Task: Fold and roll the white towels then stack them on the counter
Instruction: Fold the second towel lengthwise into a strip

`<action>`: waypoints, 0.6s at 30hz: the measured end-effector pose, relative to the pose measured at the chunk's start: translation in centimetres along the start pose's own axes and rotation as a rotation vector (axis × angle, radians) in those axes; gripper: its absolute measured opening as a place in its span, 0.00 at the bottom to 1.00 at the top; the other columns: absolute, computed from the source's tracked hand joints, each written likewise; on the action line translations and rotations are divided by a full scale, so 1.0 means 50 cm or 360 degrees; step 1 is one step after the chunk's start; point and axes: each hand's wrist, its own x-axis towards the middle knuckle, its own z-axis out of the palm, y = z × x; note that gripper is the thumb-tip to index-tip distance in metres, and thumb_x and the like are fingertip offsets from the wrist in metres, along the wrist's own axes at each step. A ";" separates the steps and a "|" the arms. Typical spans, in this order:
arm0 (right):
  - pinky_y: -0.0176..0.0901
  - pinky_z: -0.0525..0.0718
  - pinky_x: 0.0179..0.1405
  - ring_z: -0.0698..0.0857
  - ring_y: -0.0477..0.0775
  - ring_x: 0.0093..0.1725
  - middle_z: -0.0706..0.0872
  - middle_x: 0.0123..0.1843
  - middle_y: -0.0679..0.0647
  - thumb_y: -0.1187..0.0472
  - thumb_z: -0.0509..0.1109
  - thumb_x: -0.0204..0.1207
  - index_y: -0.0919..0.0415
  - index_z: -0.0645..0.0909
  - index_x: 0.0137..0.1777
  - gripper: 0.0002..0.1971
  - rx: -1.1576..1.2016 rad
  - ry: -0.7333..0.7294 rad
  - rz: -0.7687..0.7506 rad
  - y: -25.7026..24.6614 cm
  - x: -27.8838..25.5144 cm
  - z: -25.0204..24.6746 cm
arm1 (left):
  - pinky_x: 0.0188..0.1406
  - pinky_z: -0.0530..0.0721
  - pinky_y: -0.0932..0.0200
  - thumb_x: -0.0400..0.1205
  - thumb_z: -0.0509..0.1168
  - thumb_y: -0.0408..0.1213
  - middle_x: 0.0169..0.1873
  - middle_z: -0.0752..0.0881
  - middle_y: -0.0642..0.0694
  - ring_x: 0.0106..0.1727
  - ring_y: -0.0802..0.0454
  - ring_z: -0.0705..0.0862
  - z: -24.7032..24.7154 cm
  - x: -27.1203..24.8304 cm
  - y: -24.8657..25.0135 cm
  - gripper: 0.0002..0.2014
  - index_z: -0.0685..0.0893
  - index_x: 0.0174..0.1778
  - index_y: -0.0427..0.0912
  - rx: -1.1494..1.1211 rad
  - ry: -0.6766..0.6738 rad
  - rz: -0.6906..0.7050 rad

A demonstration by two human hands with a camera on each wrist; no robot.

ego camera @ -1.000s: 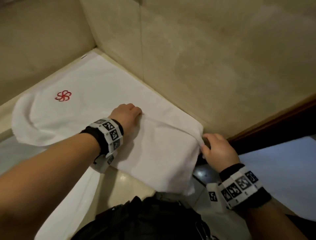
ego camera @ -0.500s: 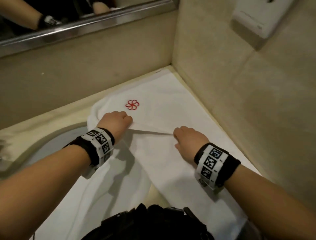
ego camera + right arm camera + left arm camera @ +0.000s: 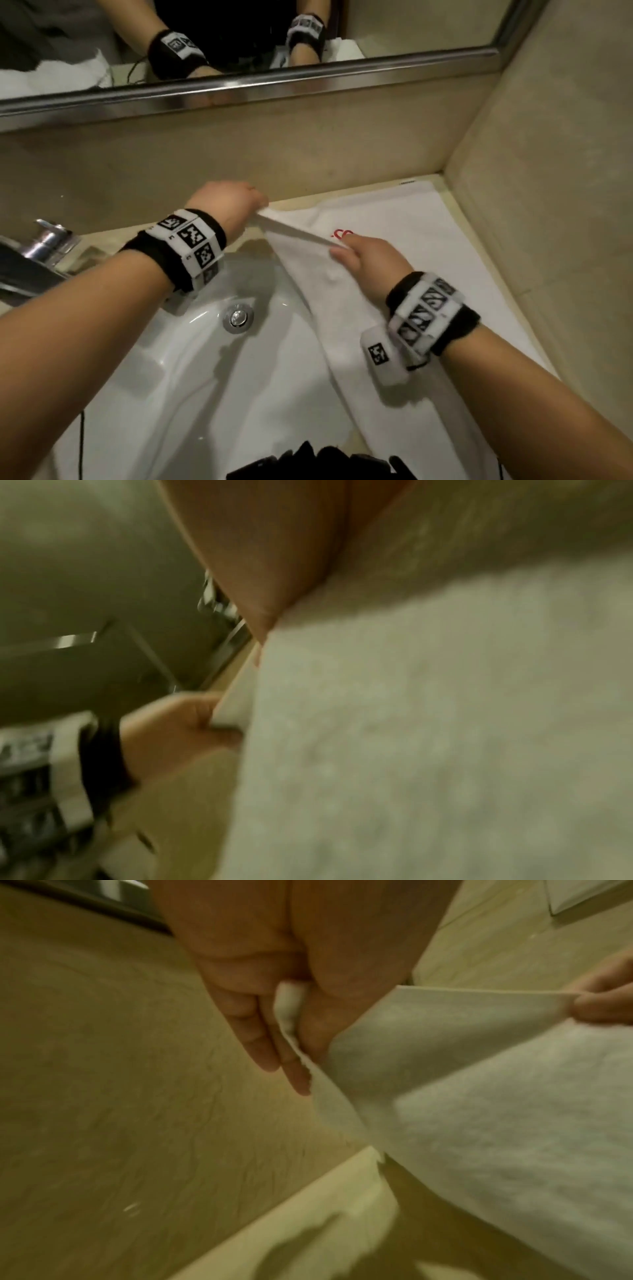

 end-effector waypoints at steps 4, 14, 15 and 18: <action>0.40 0.58 0.32 0.76 0.55 0.38 0.79 0.30 0.49 0.53 0.58 0.82 0.55 0.73 0.30 0.17 0.0188 0.0406 0.0178 0.060 -0.042 -0.098 | 0.58 0.77 0.48 0.78 0.58 0.27 0.59 0.84 0.35 0.60 0.35 0.81 -0.081 0.068 0.041 0.18 0.82 0.61 0.44 -0.0147 0.0210 0.0056; 0.47 0.76 0.58 0.80 0.64 0.61 0.82 0.62 0.64 0.57 0.64 0.78 0.64 0.74 0.62 0.16 -0.0212 0.0162 0.1115 0.321 -0.062 -0.130 | 0.61 0.77 0.52 0.80 0.64 0.38 0.61 0.84 0.35 0.62 0.38 0.81 0.040 0.170 0.188 0.15 0.79 0.61 0.38 -0.0770 -0.0272 -0.0372; 0.47 0.76 0.58 0.80 0.64 0.61 0.82 0.63 0.63 0.57 0.65 0.77 0.64 0.72 0.64 0.18 -0.0208 0.0148 0.1091 0.327 -0.055 -0.127 | 0.62 0.79 0.52 0.79 0.66 0.40 0.59 0.85 0.36 0.61 0.39 0.82 0.070 0.160 0.188 0.16 0.80 0.60 0.38 -0.0908 -0.0350 -0.0469; 0.46 0.76 0.59 0.80 0.64 0.62 0.80 0.65 0.63 0.58 0.68 0.74 0.62 0.69 0.67 0.23 -0.0274 0.0192 0.0900 0.334 -0.010 -0.127 | 0.60 0.84 0.46 0.75 0.71 0.40 0.54 0.87 0.35 0.54 0.38 0.86 0.120 0.144 0.201 0.17 0.80 0.57 0.37 -0.1508 -0.0381 -0.0691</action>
